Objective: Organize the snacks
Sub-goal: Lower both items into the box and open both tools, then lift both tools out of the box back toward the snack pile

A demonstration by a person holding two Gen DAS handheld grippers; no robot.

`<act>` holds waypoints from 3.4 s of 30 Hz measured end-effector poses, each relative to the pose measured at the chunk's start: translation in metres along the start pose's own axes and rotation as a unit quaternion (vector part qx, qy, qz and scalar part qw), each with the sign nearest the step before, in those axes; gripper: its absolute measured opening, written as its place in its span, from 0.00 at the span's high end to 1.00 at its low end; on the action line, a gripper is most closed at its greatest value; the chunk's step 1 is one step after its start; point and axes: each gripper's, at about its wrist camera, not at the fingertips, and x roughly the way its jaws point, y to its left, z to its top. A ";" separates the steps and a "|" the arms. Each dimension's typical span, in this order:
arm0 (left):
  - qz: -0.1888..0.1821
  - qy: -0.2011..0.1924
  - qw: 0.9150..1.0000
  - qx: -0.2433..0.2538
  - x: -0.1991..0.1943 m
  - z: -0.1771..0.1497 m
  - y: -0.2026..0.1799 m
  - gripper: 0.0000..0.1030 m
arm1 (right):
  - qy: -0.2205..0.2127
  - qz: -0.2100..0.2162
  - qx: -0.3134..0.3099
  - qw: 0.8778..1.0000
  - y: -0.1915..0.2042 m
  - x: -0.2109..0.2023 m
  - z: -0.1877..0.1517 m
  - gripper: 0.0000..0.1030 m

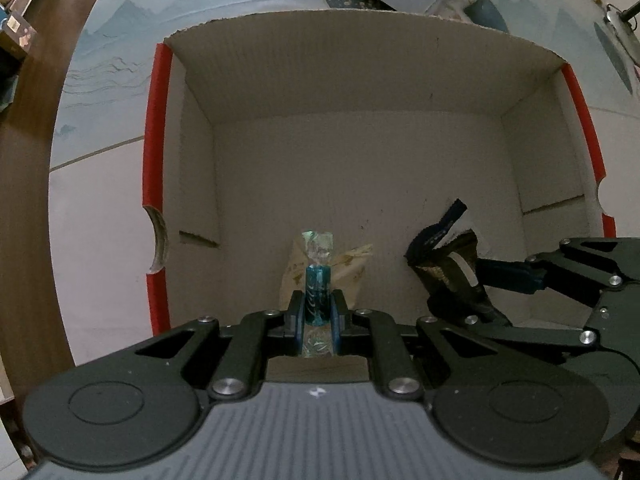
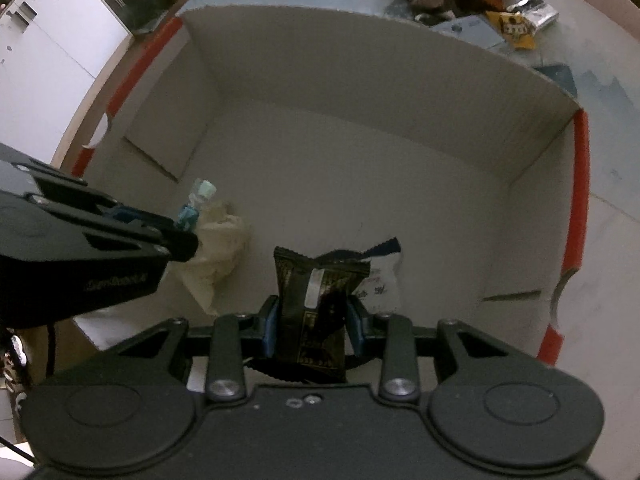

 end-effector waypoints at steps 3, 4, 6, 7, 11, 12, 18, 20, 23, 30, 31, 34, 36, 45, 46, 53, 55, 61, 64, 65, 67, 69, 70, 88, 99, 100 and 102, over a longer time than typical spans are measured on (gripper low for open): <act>0.002 -0.002 1.000 0.000 0.000 0.000 0.000 0.88 | 0.004 -0.003 0.004 1.000 0.000 0.004 -0.001 0.68; 0.002 -0.003 1.000 0.001 0.000 0.001 0.000 0.88 | 0.005 -0.001 0.007 1.000 -0.001 0.004 -0.001 0.68; 0.002 -0.007 1.000 0.004 0.001 0.001 -0.002 0.88 | 0.006 0.002 0.013 1.000 -0.001 0.005 0.000 0.67; 0.002 -0.008 1.000 0.005 0.002 0.001 -0.003 0.88 | 0.005 0.002 0.013 1.000 -0.001 0.004 0.000 0.66; 0.002 -0.016 1.000 0.010 -0.001 -0.002 -0.005 0.87 | 0.000 0.004 0.014 1.000 -0.003 0.002 0.002 0.64; -0.001 -0.015 1.000 0.009 -0.002 -0.002 -0.004 0.87 | -0.002 0.004 0.015 1.000 -0.003 0.000 0.002 0.64; -0.015 -0.027 0.999 0.005 -0.014 -0.005 -0.002 0.72 | -0.014 0.005 0.017 1.000 -0.004 -0.011 -0.002 0.63; -0.017 -0.035 0.999 0.006 -0.020 -0.007 0.000 0.71 | -0.019 0.007 0.018 1.000 -0.005 -0.016 -0.003 0.61; -0.016 -0.045 0.999 0.009 -0.029 -0.010 0.001 0.71 | -0.027 0.008 0.019 0.999 -0.005 -0.024 -0.005 0.60; -0.013 -0.077 0.997 0.018 -0.052 -0.018 -0.002 0.57 | -0.054 0.012 0.022 0.998 -0.001 -0.048 -0.012 0.56; -0.014 -0.081 0.996 0.019 -0.055 -0.018 -0.002 0.57 | -0.060 0.014 0.022 0.998 -0.001 -0.052 -0.013 0.55; -0.015 -0.093 0.995 0.022 -0.066 -0.021 -0.002 0.57 | -0.073 0.014 0.024 0.997 -0.001 -0.064 -0.015 0.53; -0.013 -0.102 0.994 0.025 -0.072 -0.022 -0.004 0.56 | -0.082 0.013 0.024 0.996 -0.001 -0.071 -0.015 0.51; -0.009 -0.153 0.988 0.032 -0.105 -0.022 -0.005 0.48 | -0.122 0.012 0.023 0.992 -0.004 -0.106 -0.016 0.38; -0.010 -0.156 0.987 0.031 -0.109 -0.022 -0.005 0.48 | -0.128 0.012 0.024 0.991 -0.005 -0.110 -0.016 0.36; -0.010 -0.187 0.982 0.034 -0.132 -0.013 -0.005 0.39 | -0.159 0.003 0.024 0.987 -0.009 -0.135 -0.009 0.25; -0.007 -0.198 0.980 0.032 -0.138 -0.009 -0.005 0.36 | -0.168 0.001 0.026 0.986 -0.013 -0.142 -0.006 0.22; -0.014 -0.208 0.978 0.029 -0.152 0.012 -0.003 0.31 | -0.190 0.000 0.034 0.981 -0.028 -0.159 0.009 0.13; -0.013 -0.218 0.976 0.025 -0.157 0.024 -0.004 0.27 | -0.206 0.004 0.038 0.978 -0.039 -0.166 0.019 0.09; -0.014 -0.220 0.975 0.025 -0.158 0.029 -0.005 0.26 | -0.210 0.006 0.039 0.977 -0.042 -0.167 0.023 0.07; -0.016 -0.224 0.974 0.024 -0.159 0.041 -0.007 0.26 | -0.215 0.009 0.042 0.976 -0.052 -0.169 0.032 0.04; -0.013 -0.225 0.974 0.024 -0.160 0.053 -0.010 0.25 | -0.216 0.010 0.042 0.976 -0.062 -0.168 0.040 0.03; -0.016 -0.228 0.973 0.024 -0.160 0.060 -0.012 0.25 | -0.214 0.011 0.042 0.976 -0.068 -0.167 0.046 0.03; 0.000 -0.171 0.984 0.057 -0.119 0.200 -0.055 0.24 | -0.165 -0.005 0.092 0.982 -0.186 -0.130 0.166 0.01; -0.019 -0.115 0.988 0.105 -0.048 0.252 -0.083 0.24 | -0.101 -0.027 0.102 0.989 -0.231 -0.057 0.214 0.04; -0.020 -0.111 0.988 0.104 -0.042 0.256 -0.083 0.24 | -0.093 -0.026 0.101 0.990 -0.234 -0.049 0.218 0.06; -0.026 -0.097 0.990 0.103 -0.026 0.264 -0.082 0.24 | -0.083 -0.021 0.102 0.991 -0.240 -0.035 0.225 0.06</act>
